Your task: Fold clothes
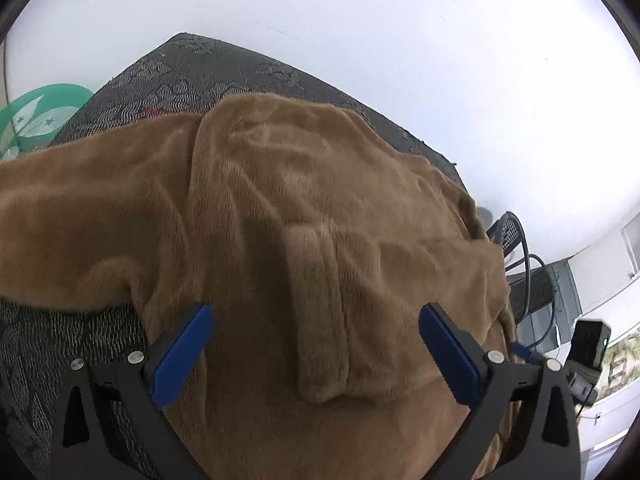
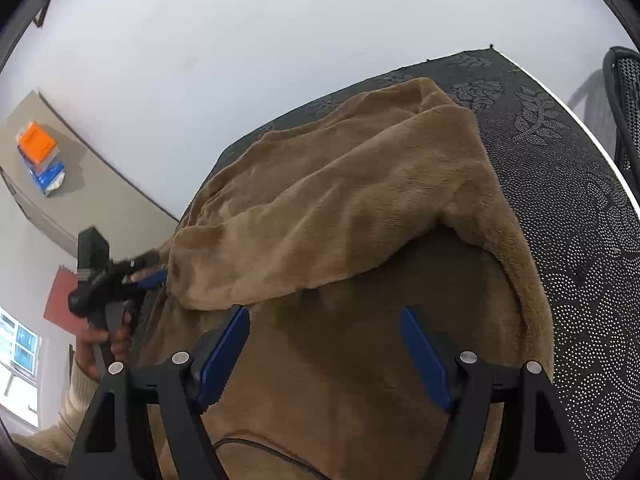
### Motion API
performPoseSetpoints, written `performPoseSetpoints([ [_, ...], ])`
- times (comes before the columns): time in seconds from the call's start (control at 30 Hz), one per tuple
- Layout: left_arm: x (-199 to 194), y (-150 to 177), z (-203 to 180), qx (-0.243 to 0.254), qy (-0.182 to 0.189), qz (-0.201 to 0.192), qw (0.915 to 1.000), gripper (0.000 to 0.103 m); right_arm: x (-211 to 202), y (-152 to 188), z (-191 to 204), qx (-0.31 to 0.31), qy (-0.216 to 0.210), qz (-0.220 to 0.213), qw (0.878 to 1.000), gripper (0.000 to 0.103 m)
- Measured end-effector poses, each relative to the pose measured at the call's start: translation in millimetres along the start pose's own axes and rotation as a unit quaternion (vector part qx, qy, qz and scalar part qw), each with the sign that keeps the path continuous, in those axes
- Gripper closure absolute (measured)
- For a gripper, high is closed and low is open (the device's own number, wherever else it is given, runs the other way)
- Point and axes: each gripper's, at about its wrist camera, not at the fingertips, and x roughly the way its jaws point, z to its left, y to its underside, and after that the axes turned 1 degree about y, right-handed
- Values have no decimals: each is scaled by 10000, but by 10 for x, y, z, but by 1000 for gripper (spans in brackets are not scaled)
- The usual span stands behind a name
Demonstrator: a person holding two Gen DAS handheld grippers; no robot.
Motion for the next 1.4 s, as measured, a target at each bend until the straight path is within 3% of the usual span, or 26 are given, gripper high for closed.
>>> performPoseSetpoints([
  [0.13,165,-199,-165,822,57,105,9965,0,30,-15,12,-15,-21,25,10000,23],
  [0.27,331,-398,-330,1639,114,210,9862,0,55,-27,-25,-6,7,64,10000,23],
  [0.4,626,-328,-406,2268,272,955,9689,0,61,-44,-98,40,79,85,9999,23],
  [0.47,754,-260,-408,2385,246,1302,9621,0,61,-58,-149,71,151,75,9998,23],
  [0.57,766,-183,-443,2577,197,1301,9572,1,59,-92,-193,-45,372,36,9993,23],
  [0.63,743,-195,-431,2442,326,1277,9607,8,32,-163,-180,-336,694,-53,9970,23],
  [0.73,647,-195,-476,2272,667,1219,9639,32,-9,-269,-160,-769,1174,-187,9899,23],
  [0.8,580,-194,-510,2160,904,1178,9650,45,-65,-463,-172,-1027,1522,-341,9824,23],
  [0.87,512,-192,-545,2048,1140,1136,9655,49,-114,-744,-201,-1087,1805,-521,9762,23],
  [1.0,430,-66,-806,2336,1418,1075,9559,51,-8,-1300,-124,-1390,2096,-627,9658,23],
  [1.1,439,29,-923,2543,1284,1080,9524,51,293,-1634,-25,-1711,2159,-366,9606,25],
  [1.17,462,81,-978,2665,1109,1057,9516,51,590,-1763,13,-1866,2264,-5,9560,49],
  [1.3,579,143,-956,2820,285,889,9549,50,1148,-1834,-68,-2055,2780,641,9361,50],
  [1.4,626,202,-905,2921,-148,815,9528,40,1311,-1770,-199,-2329,3482,793,9046,50],
])
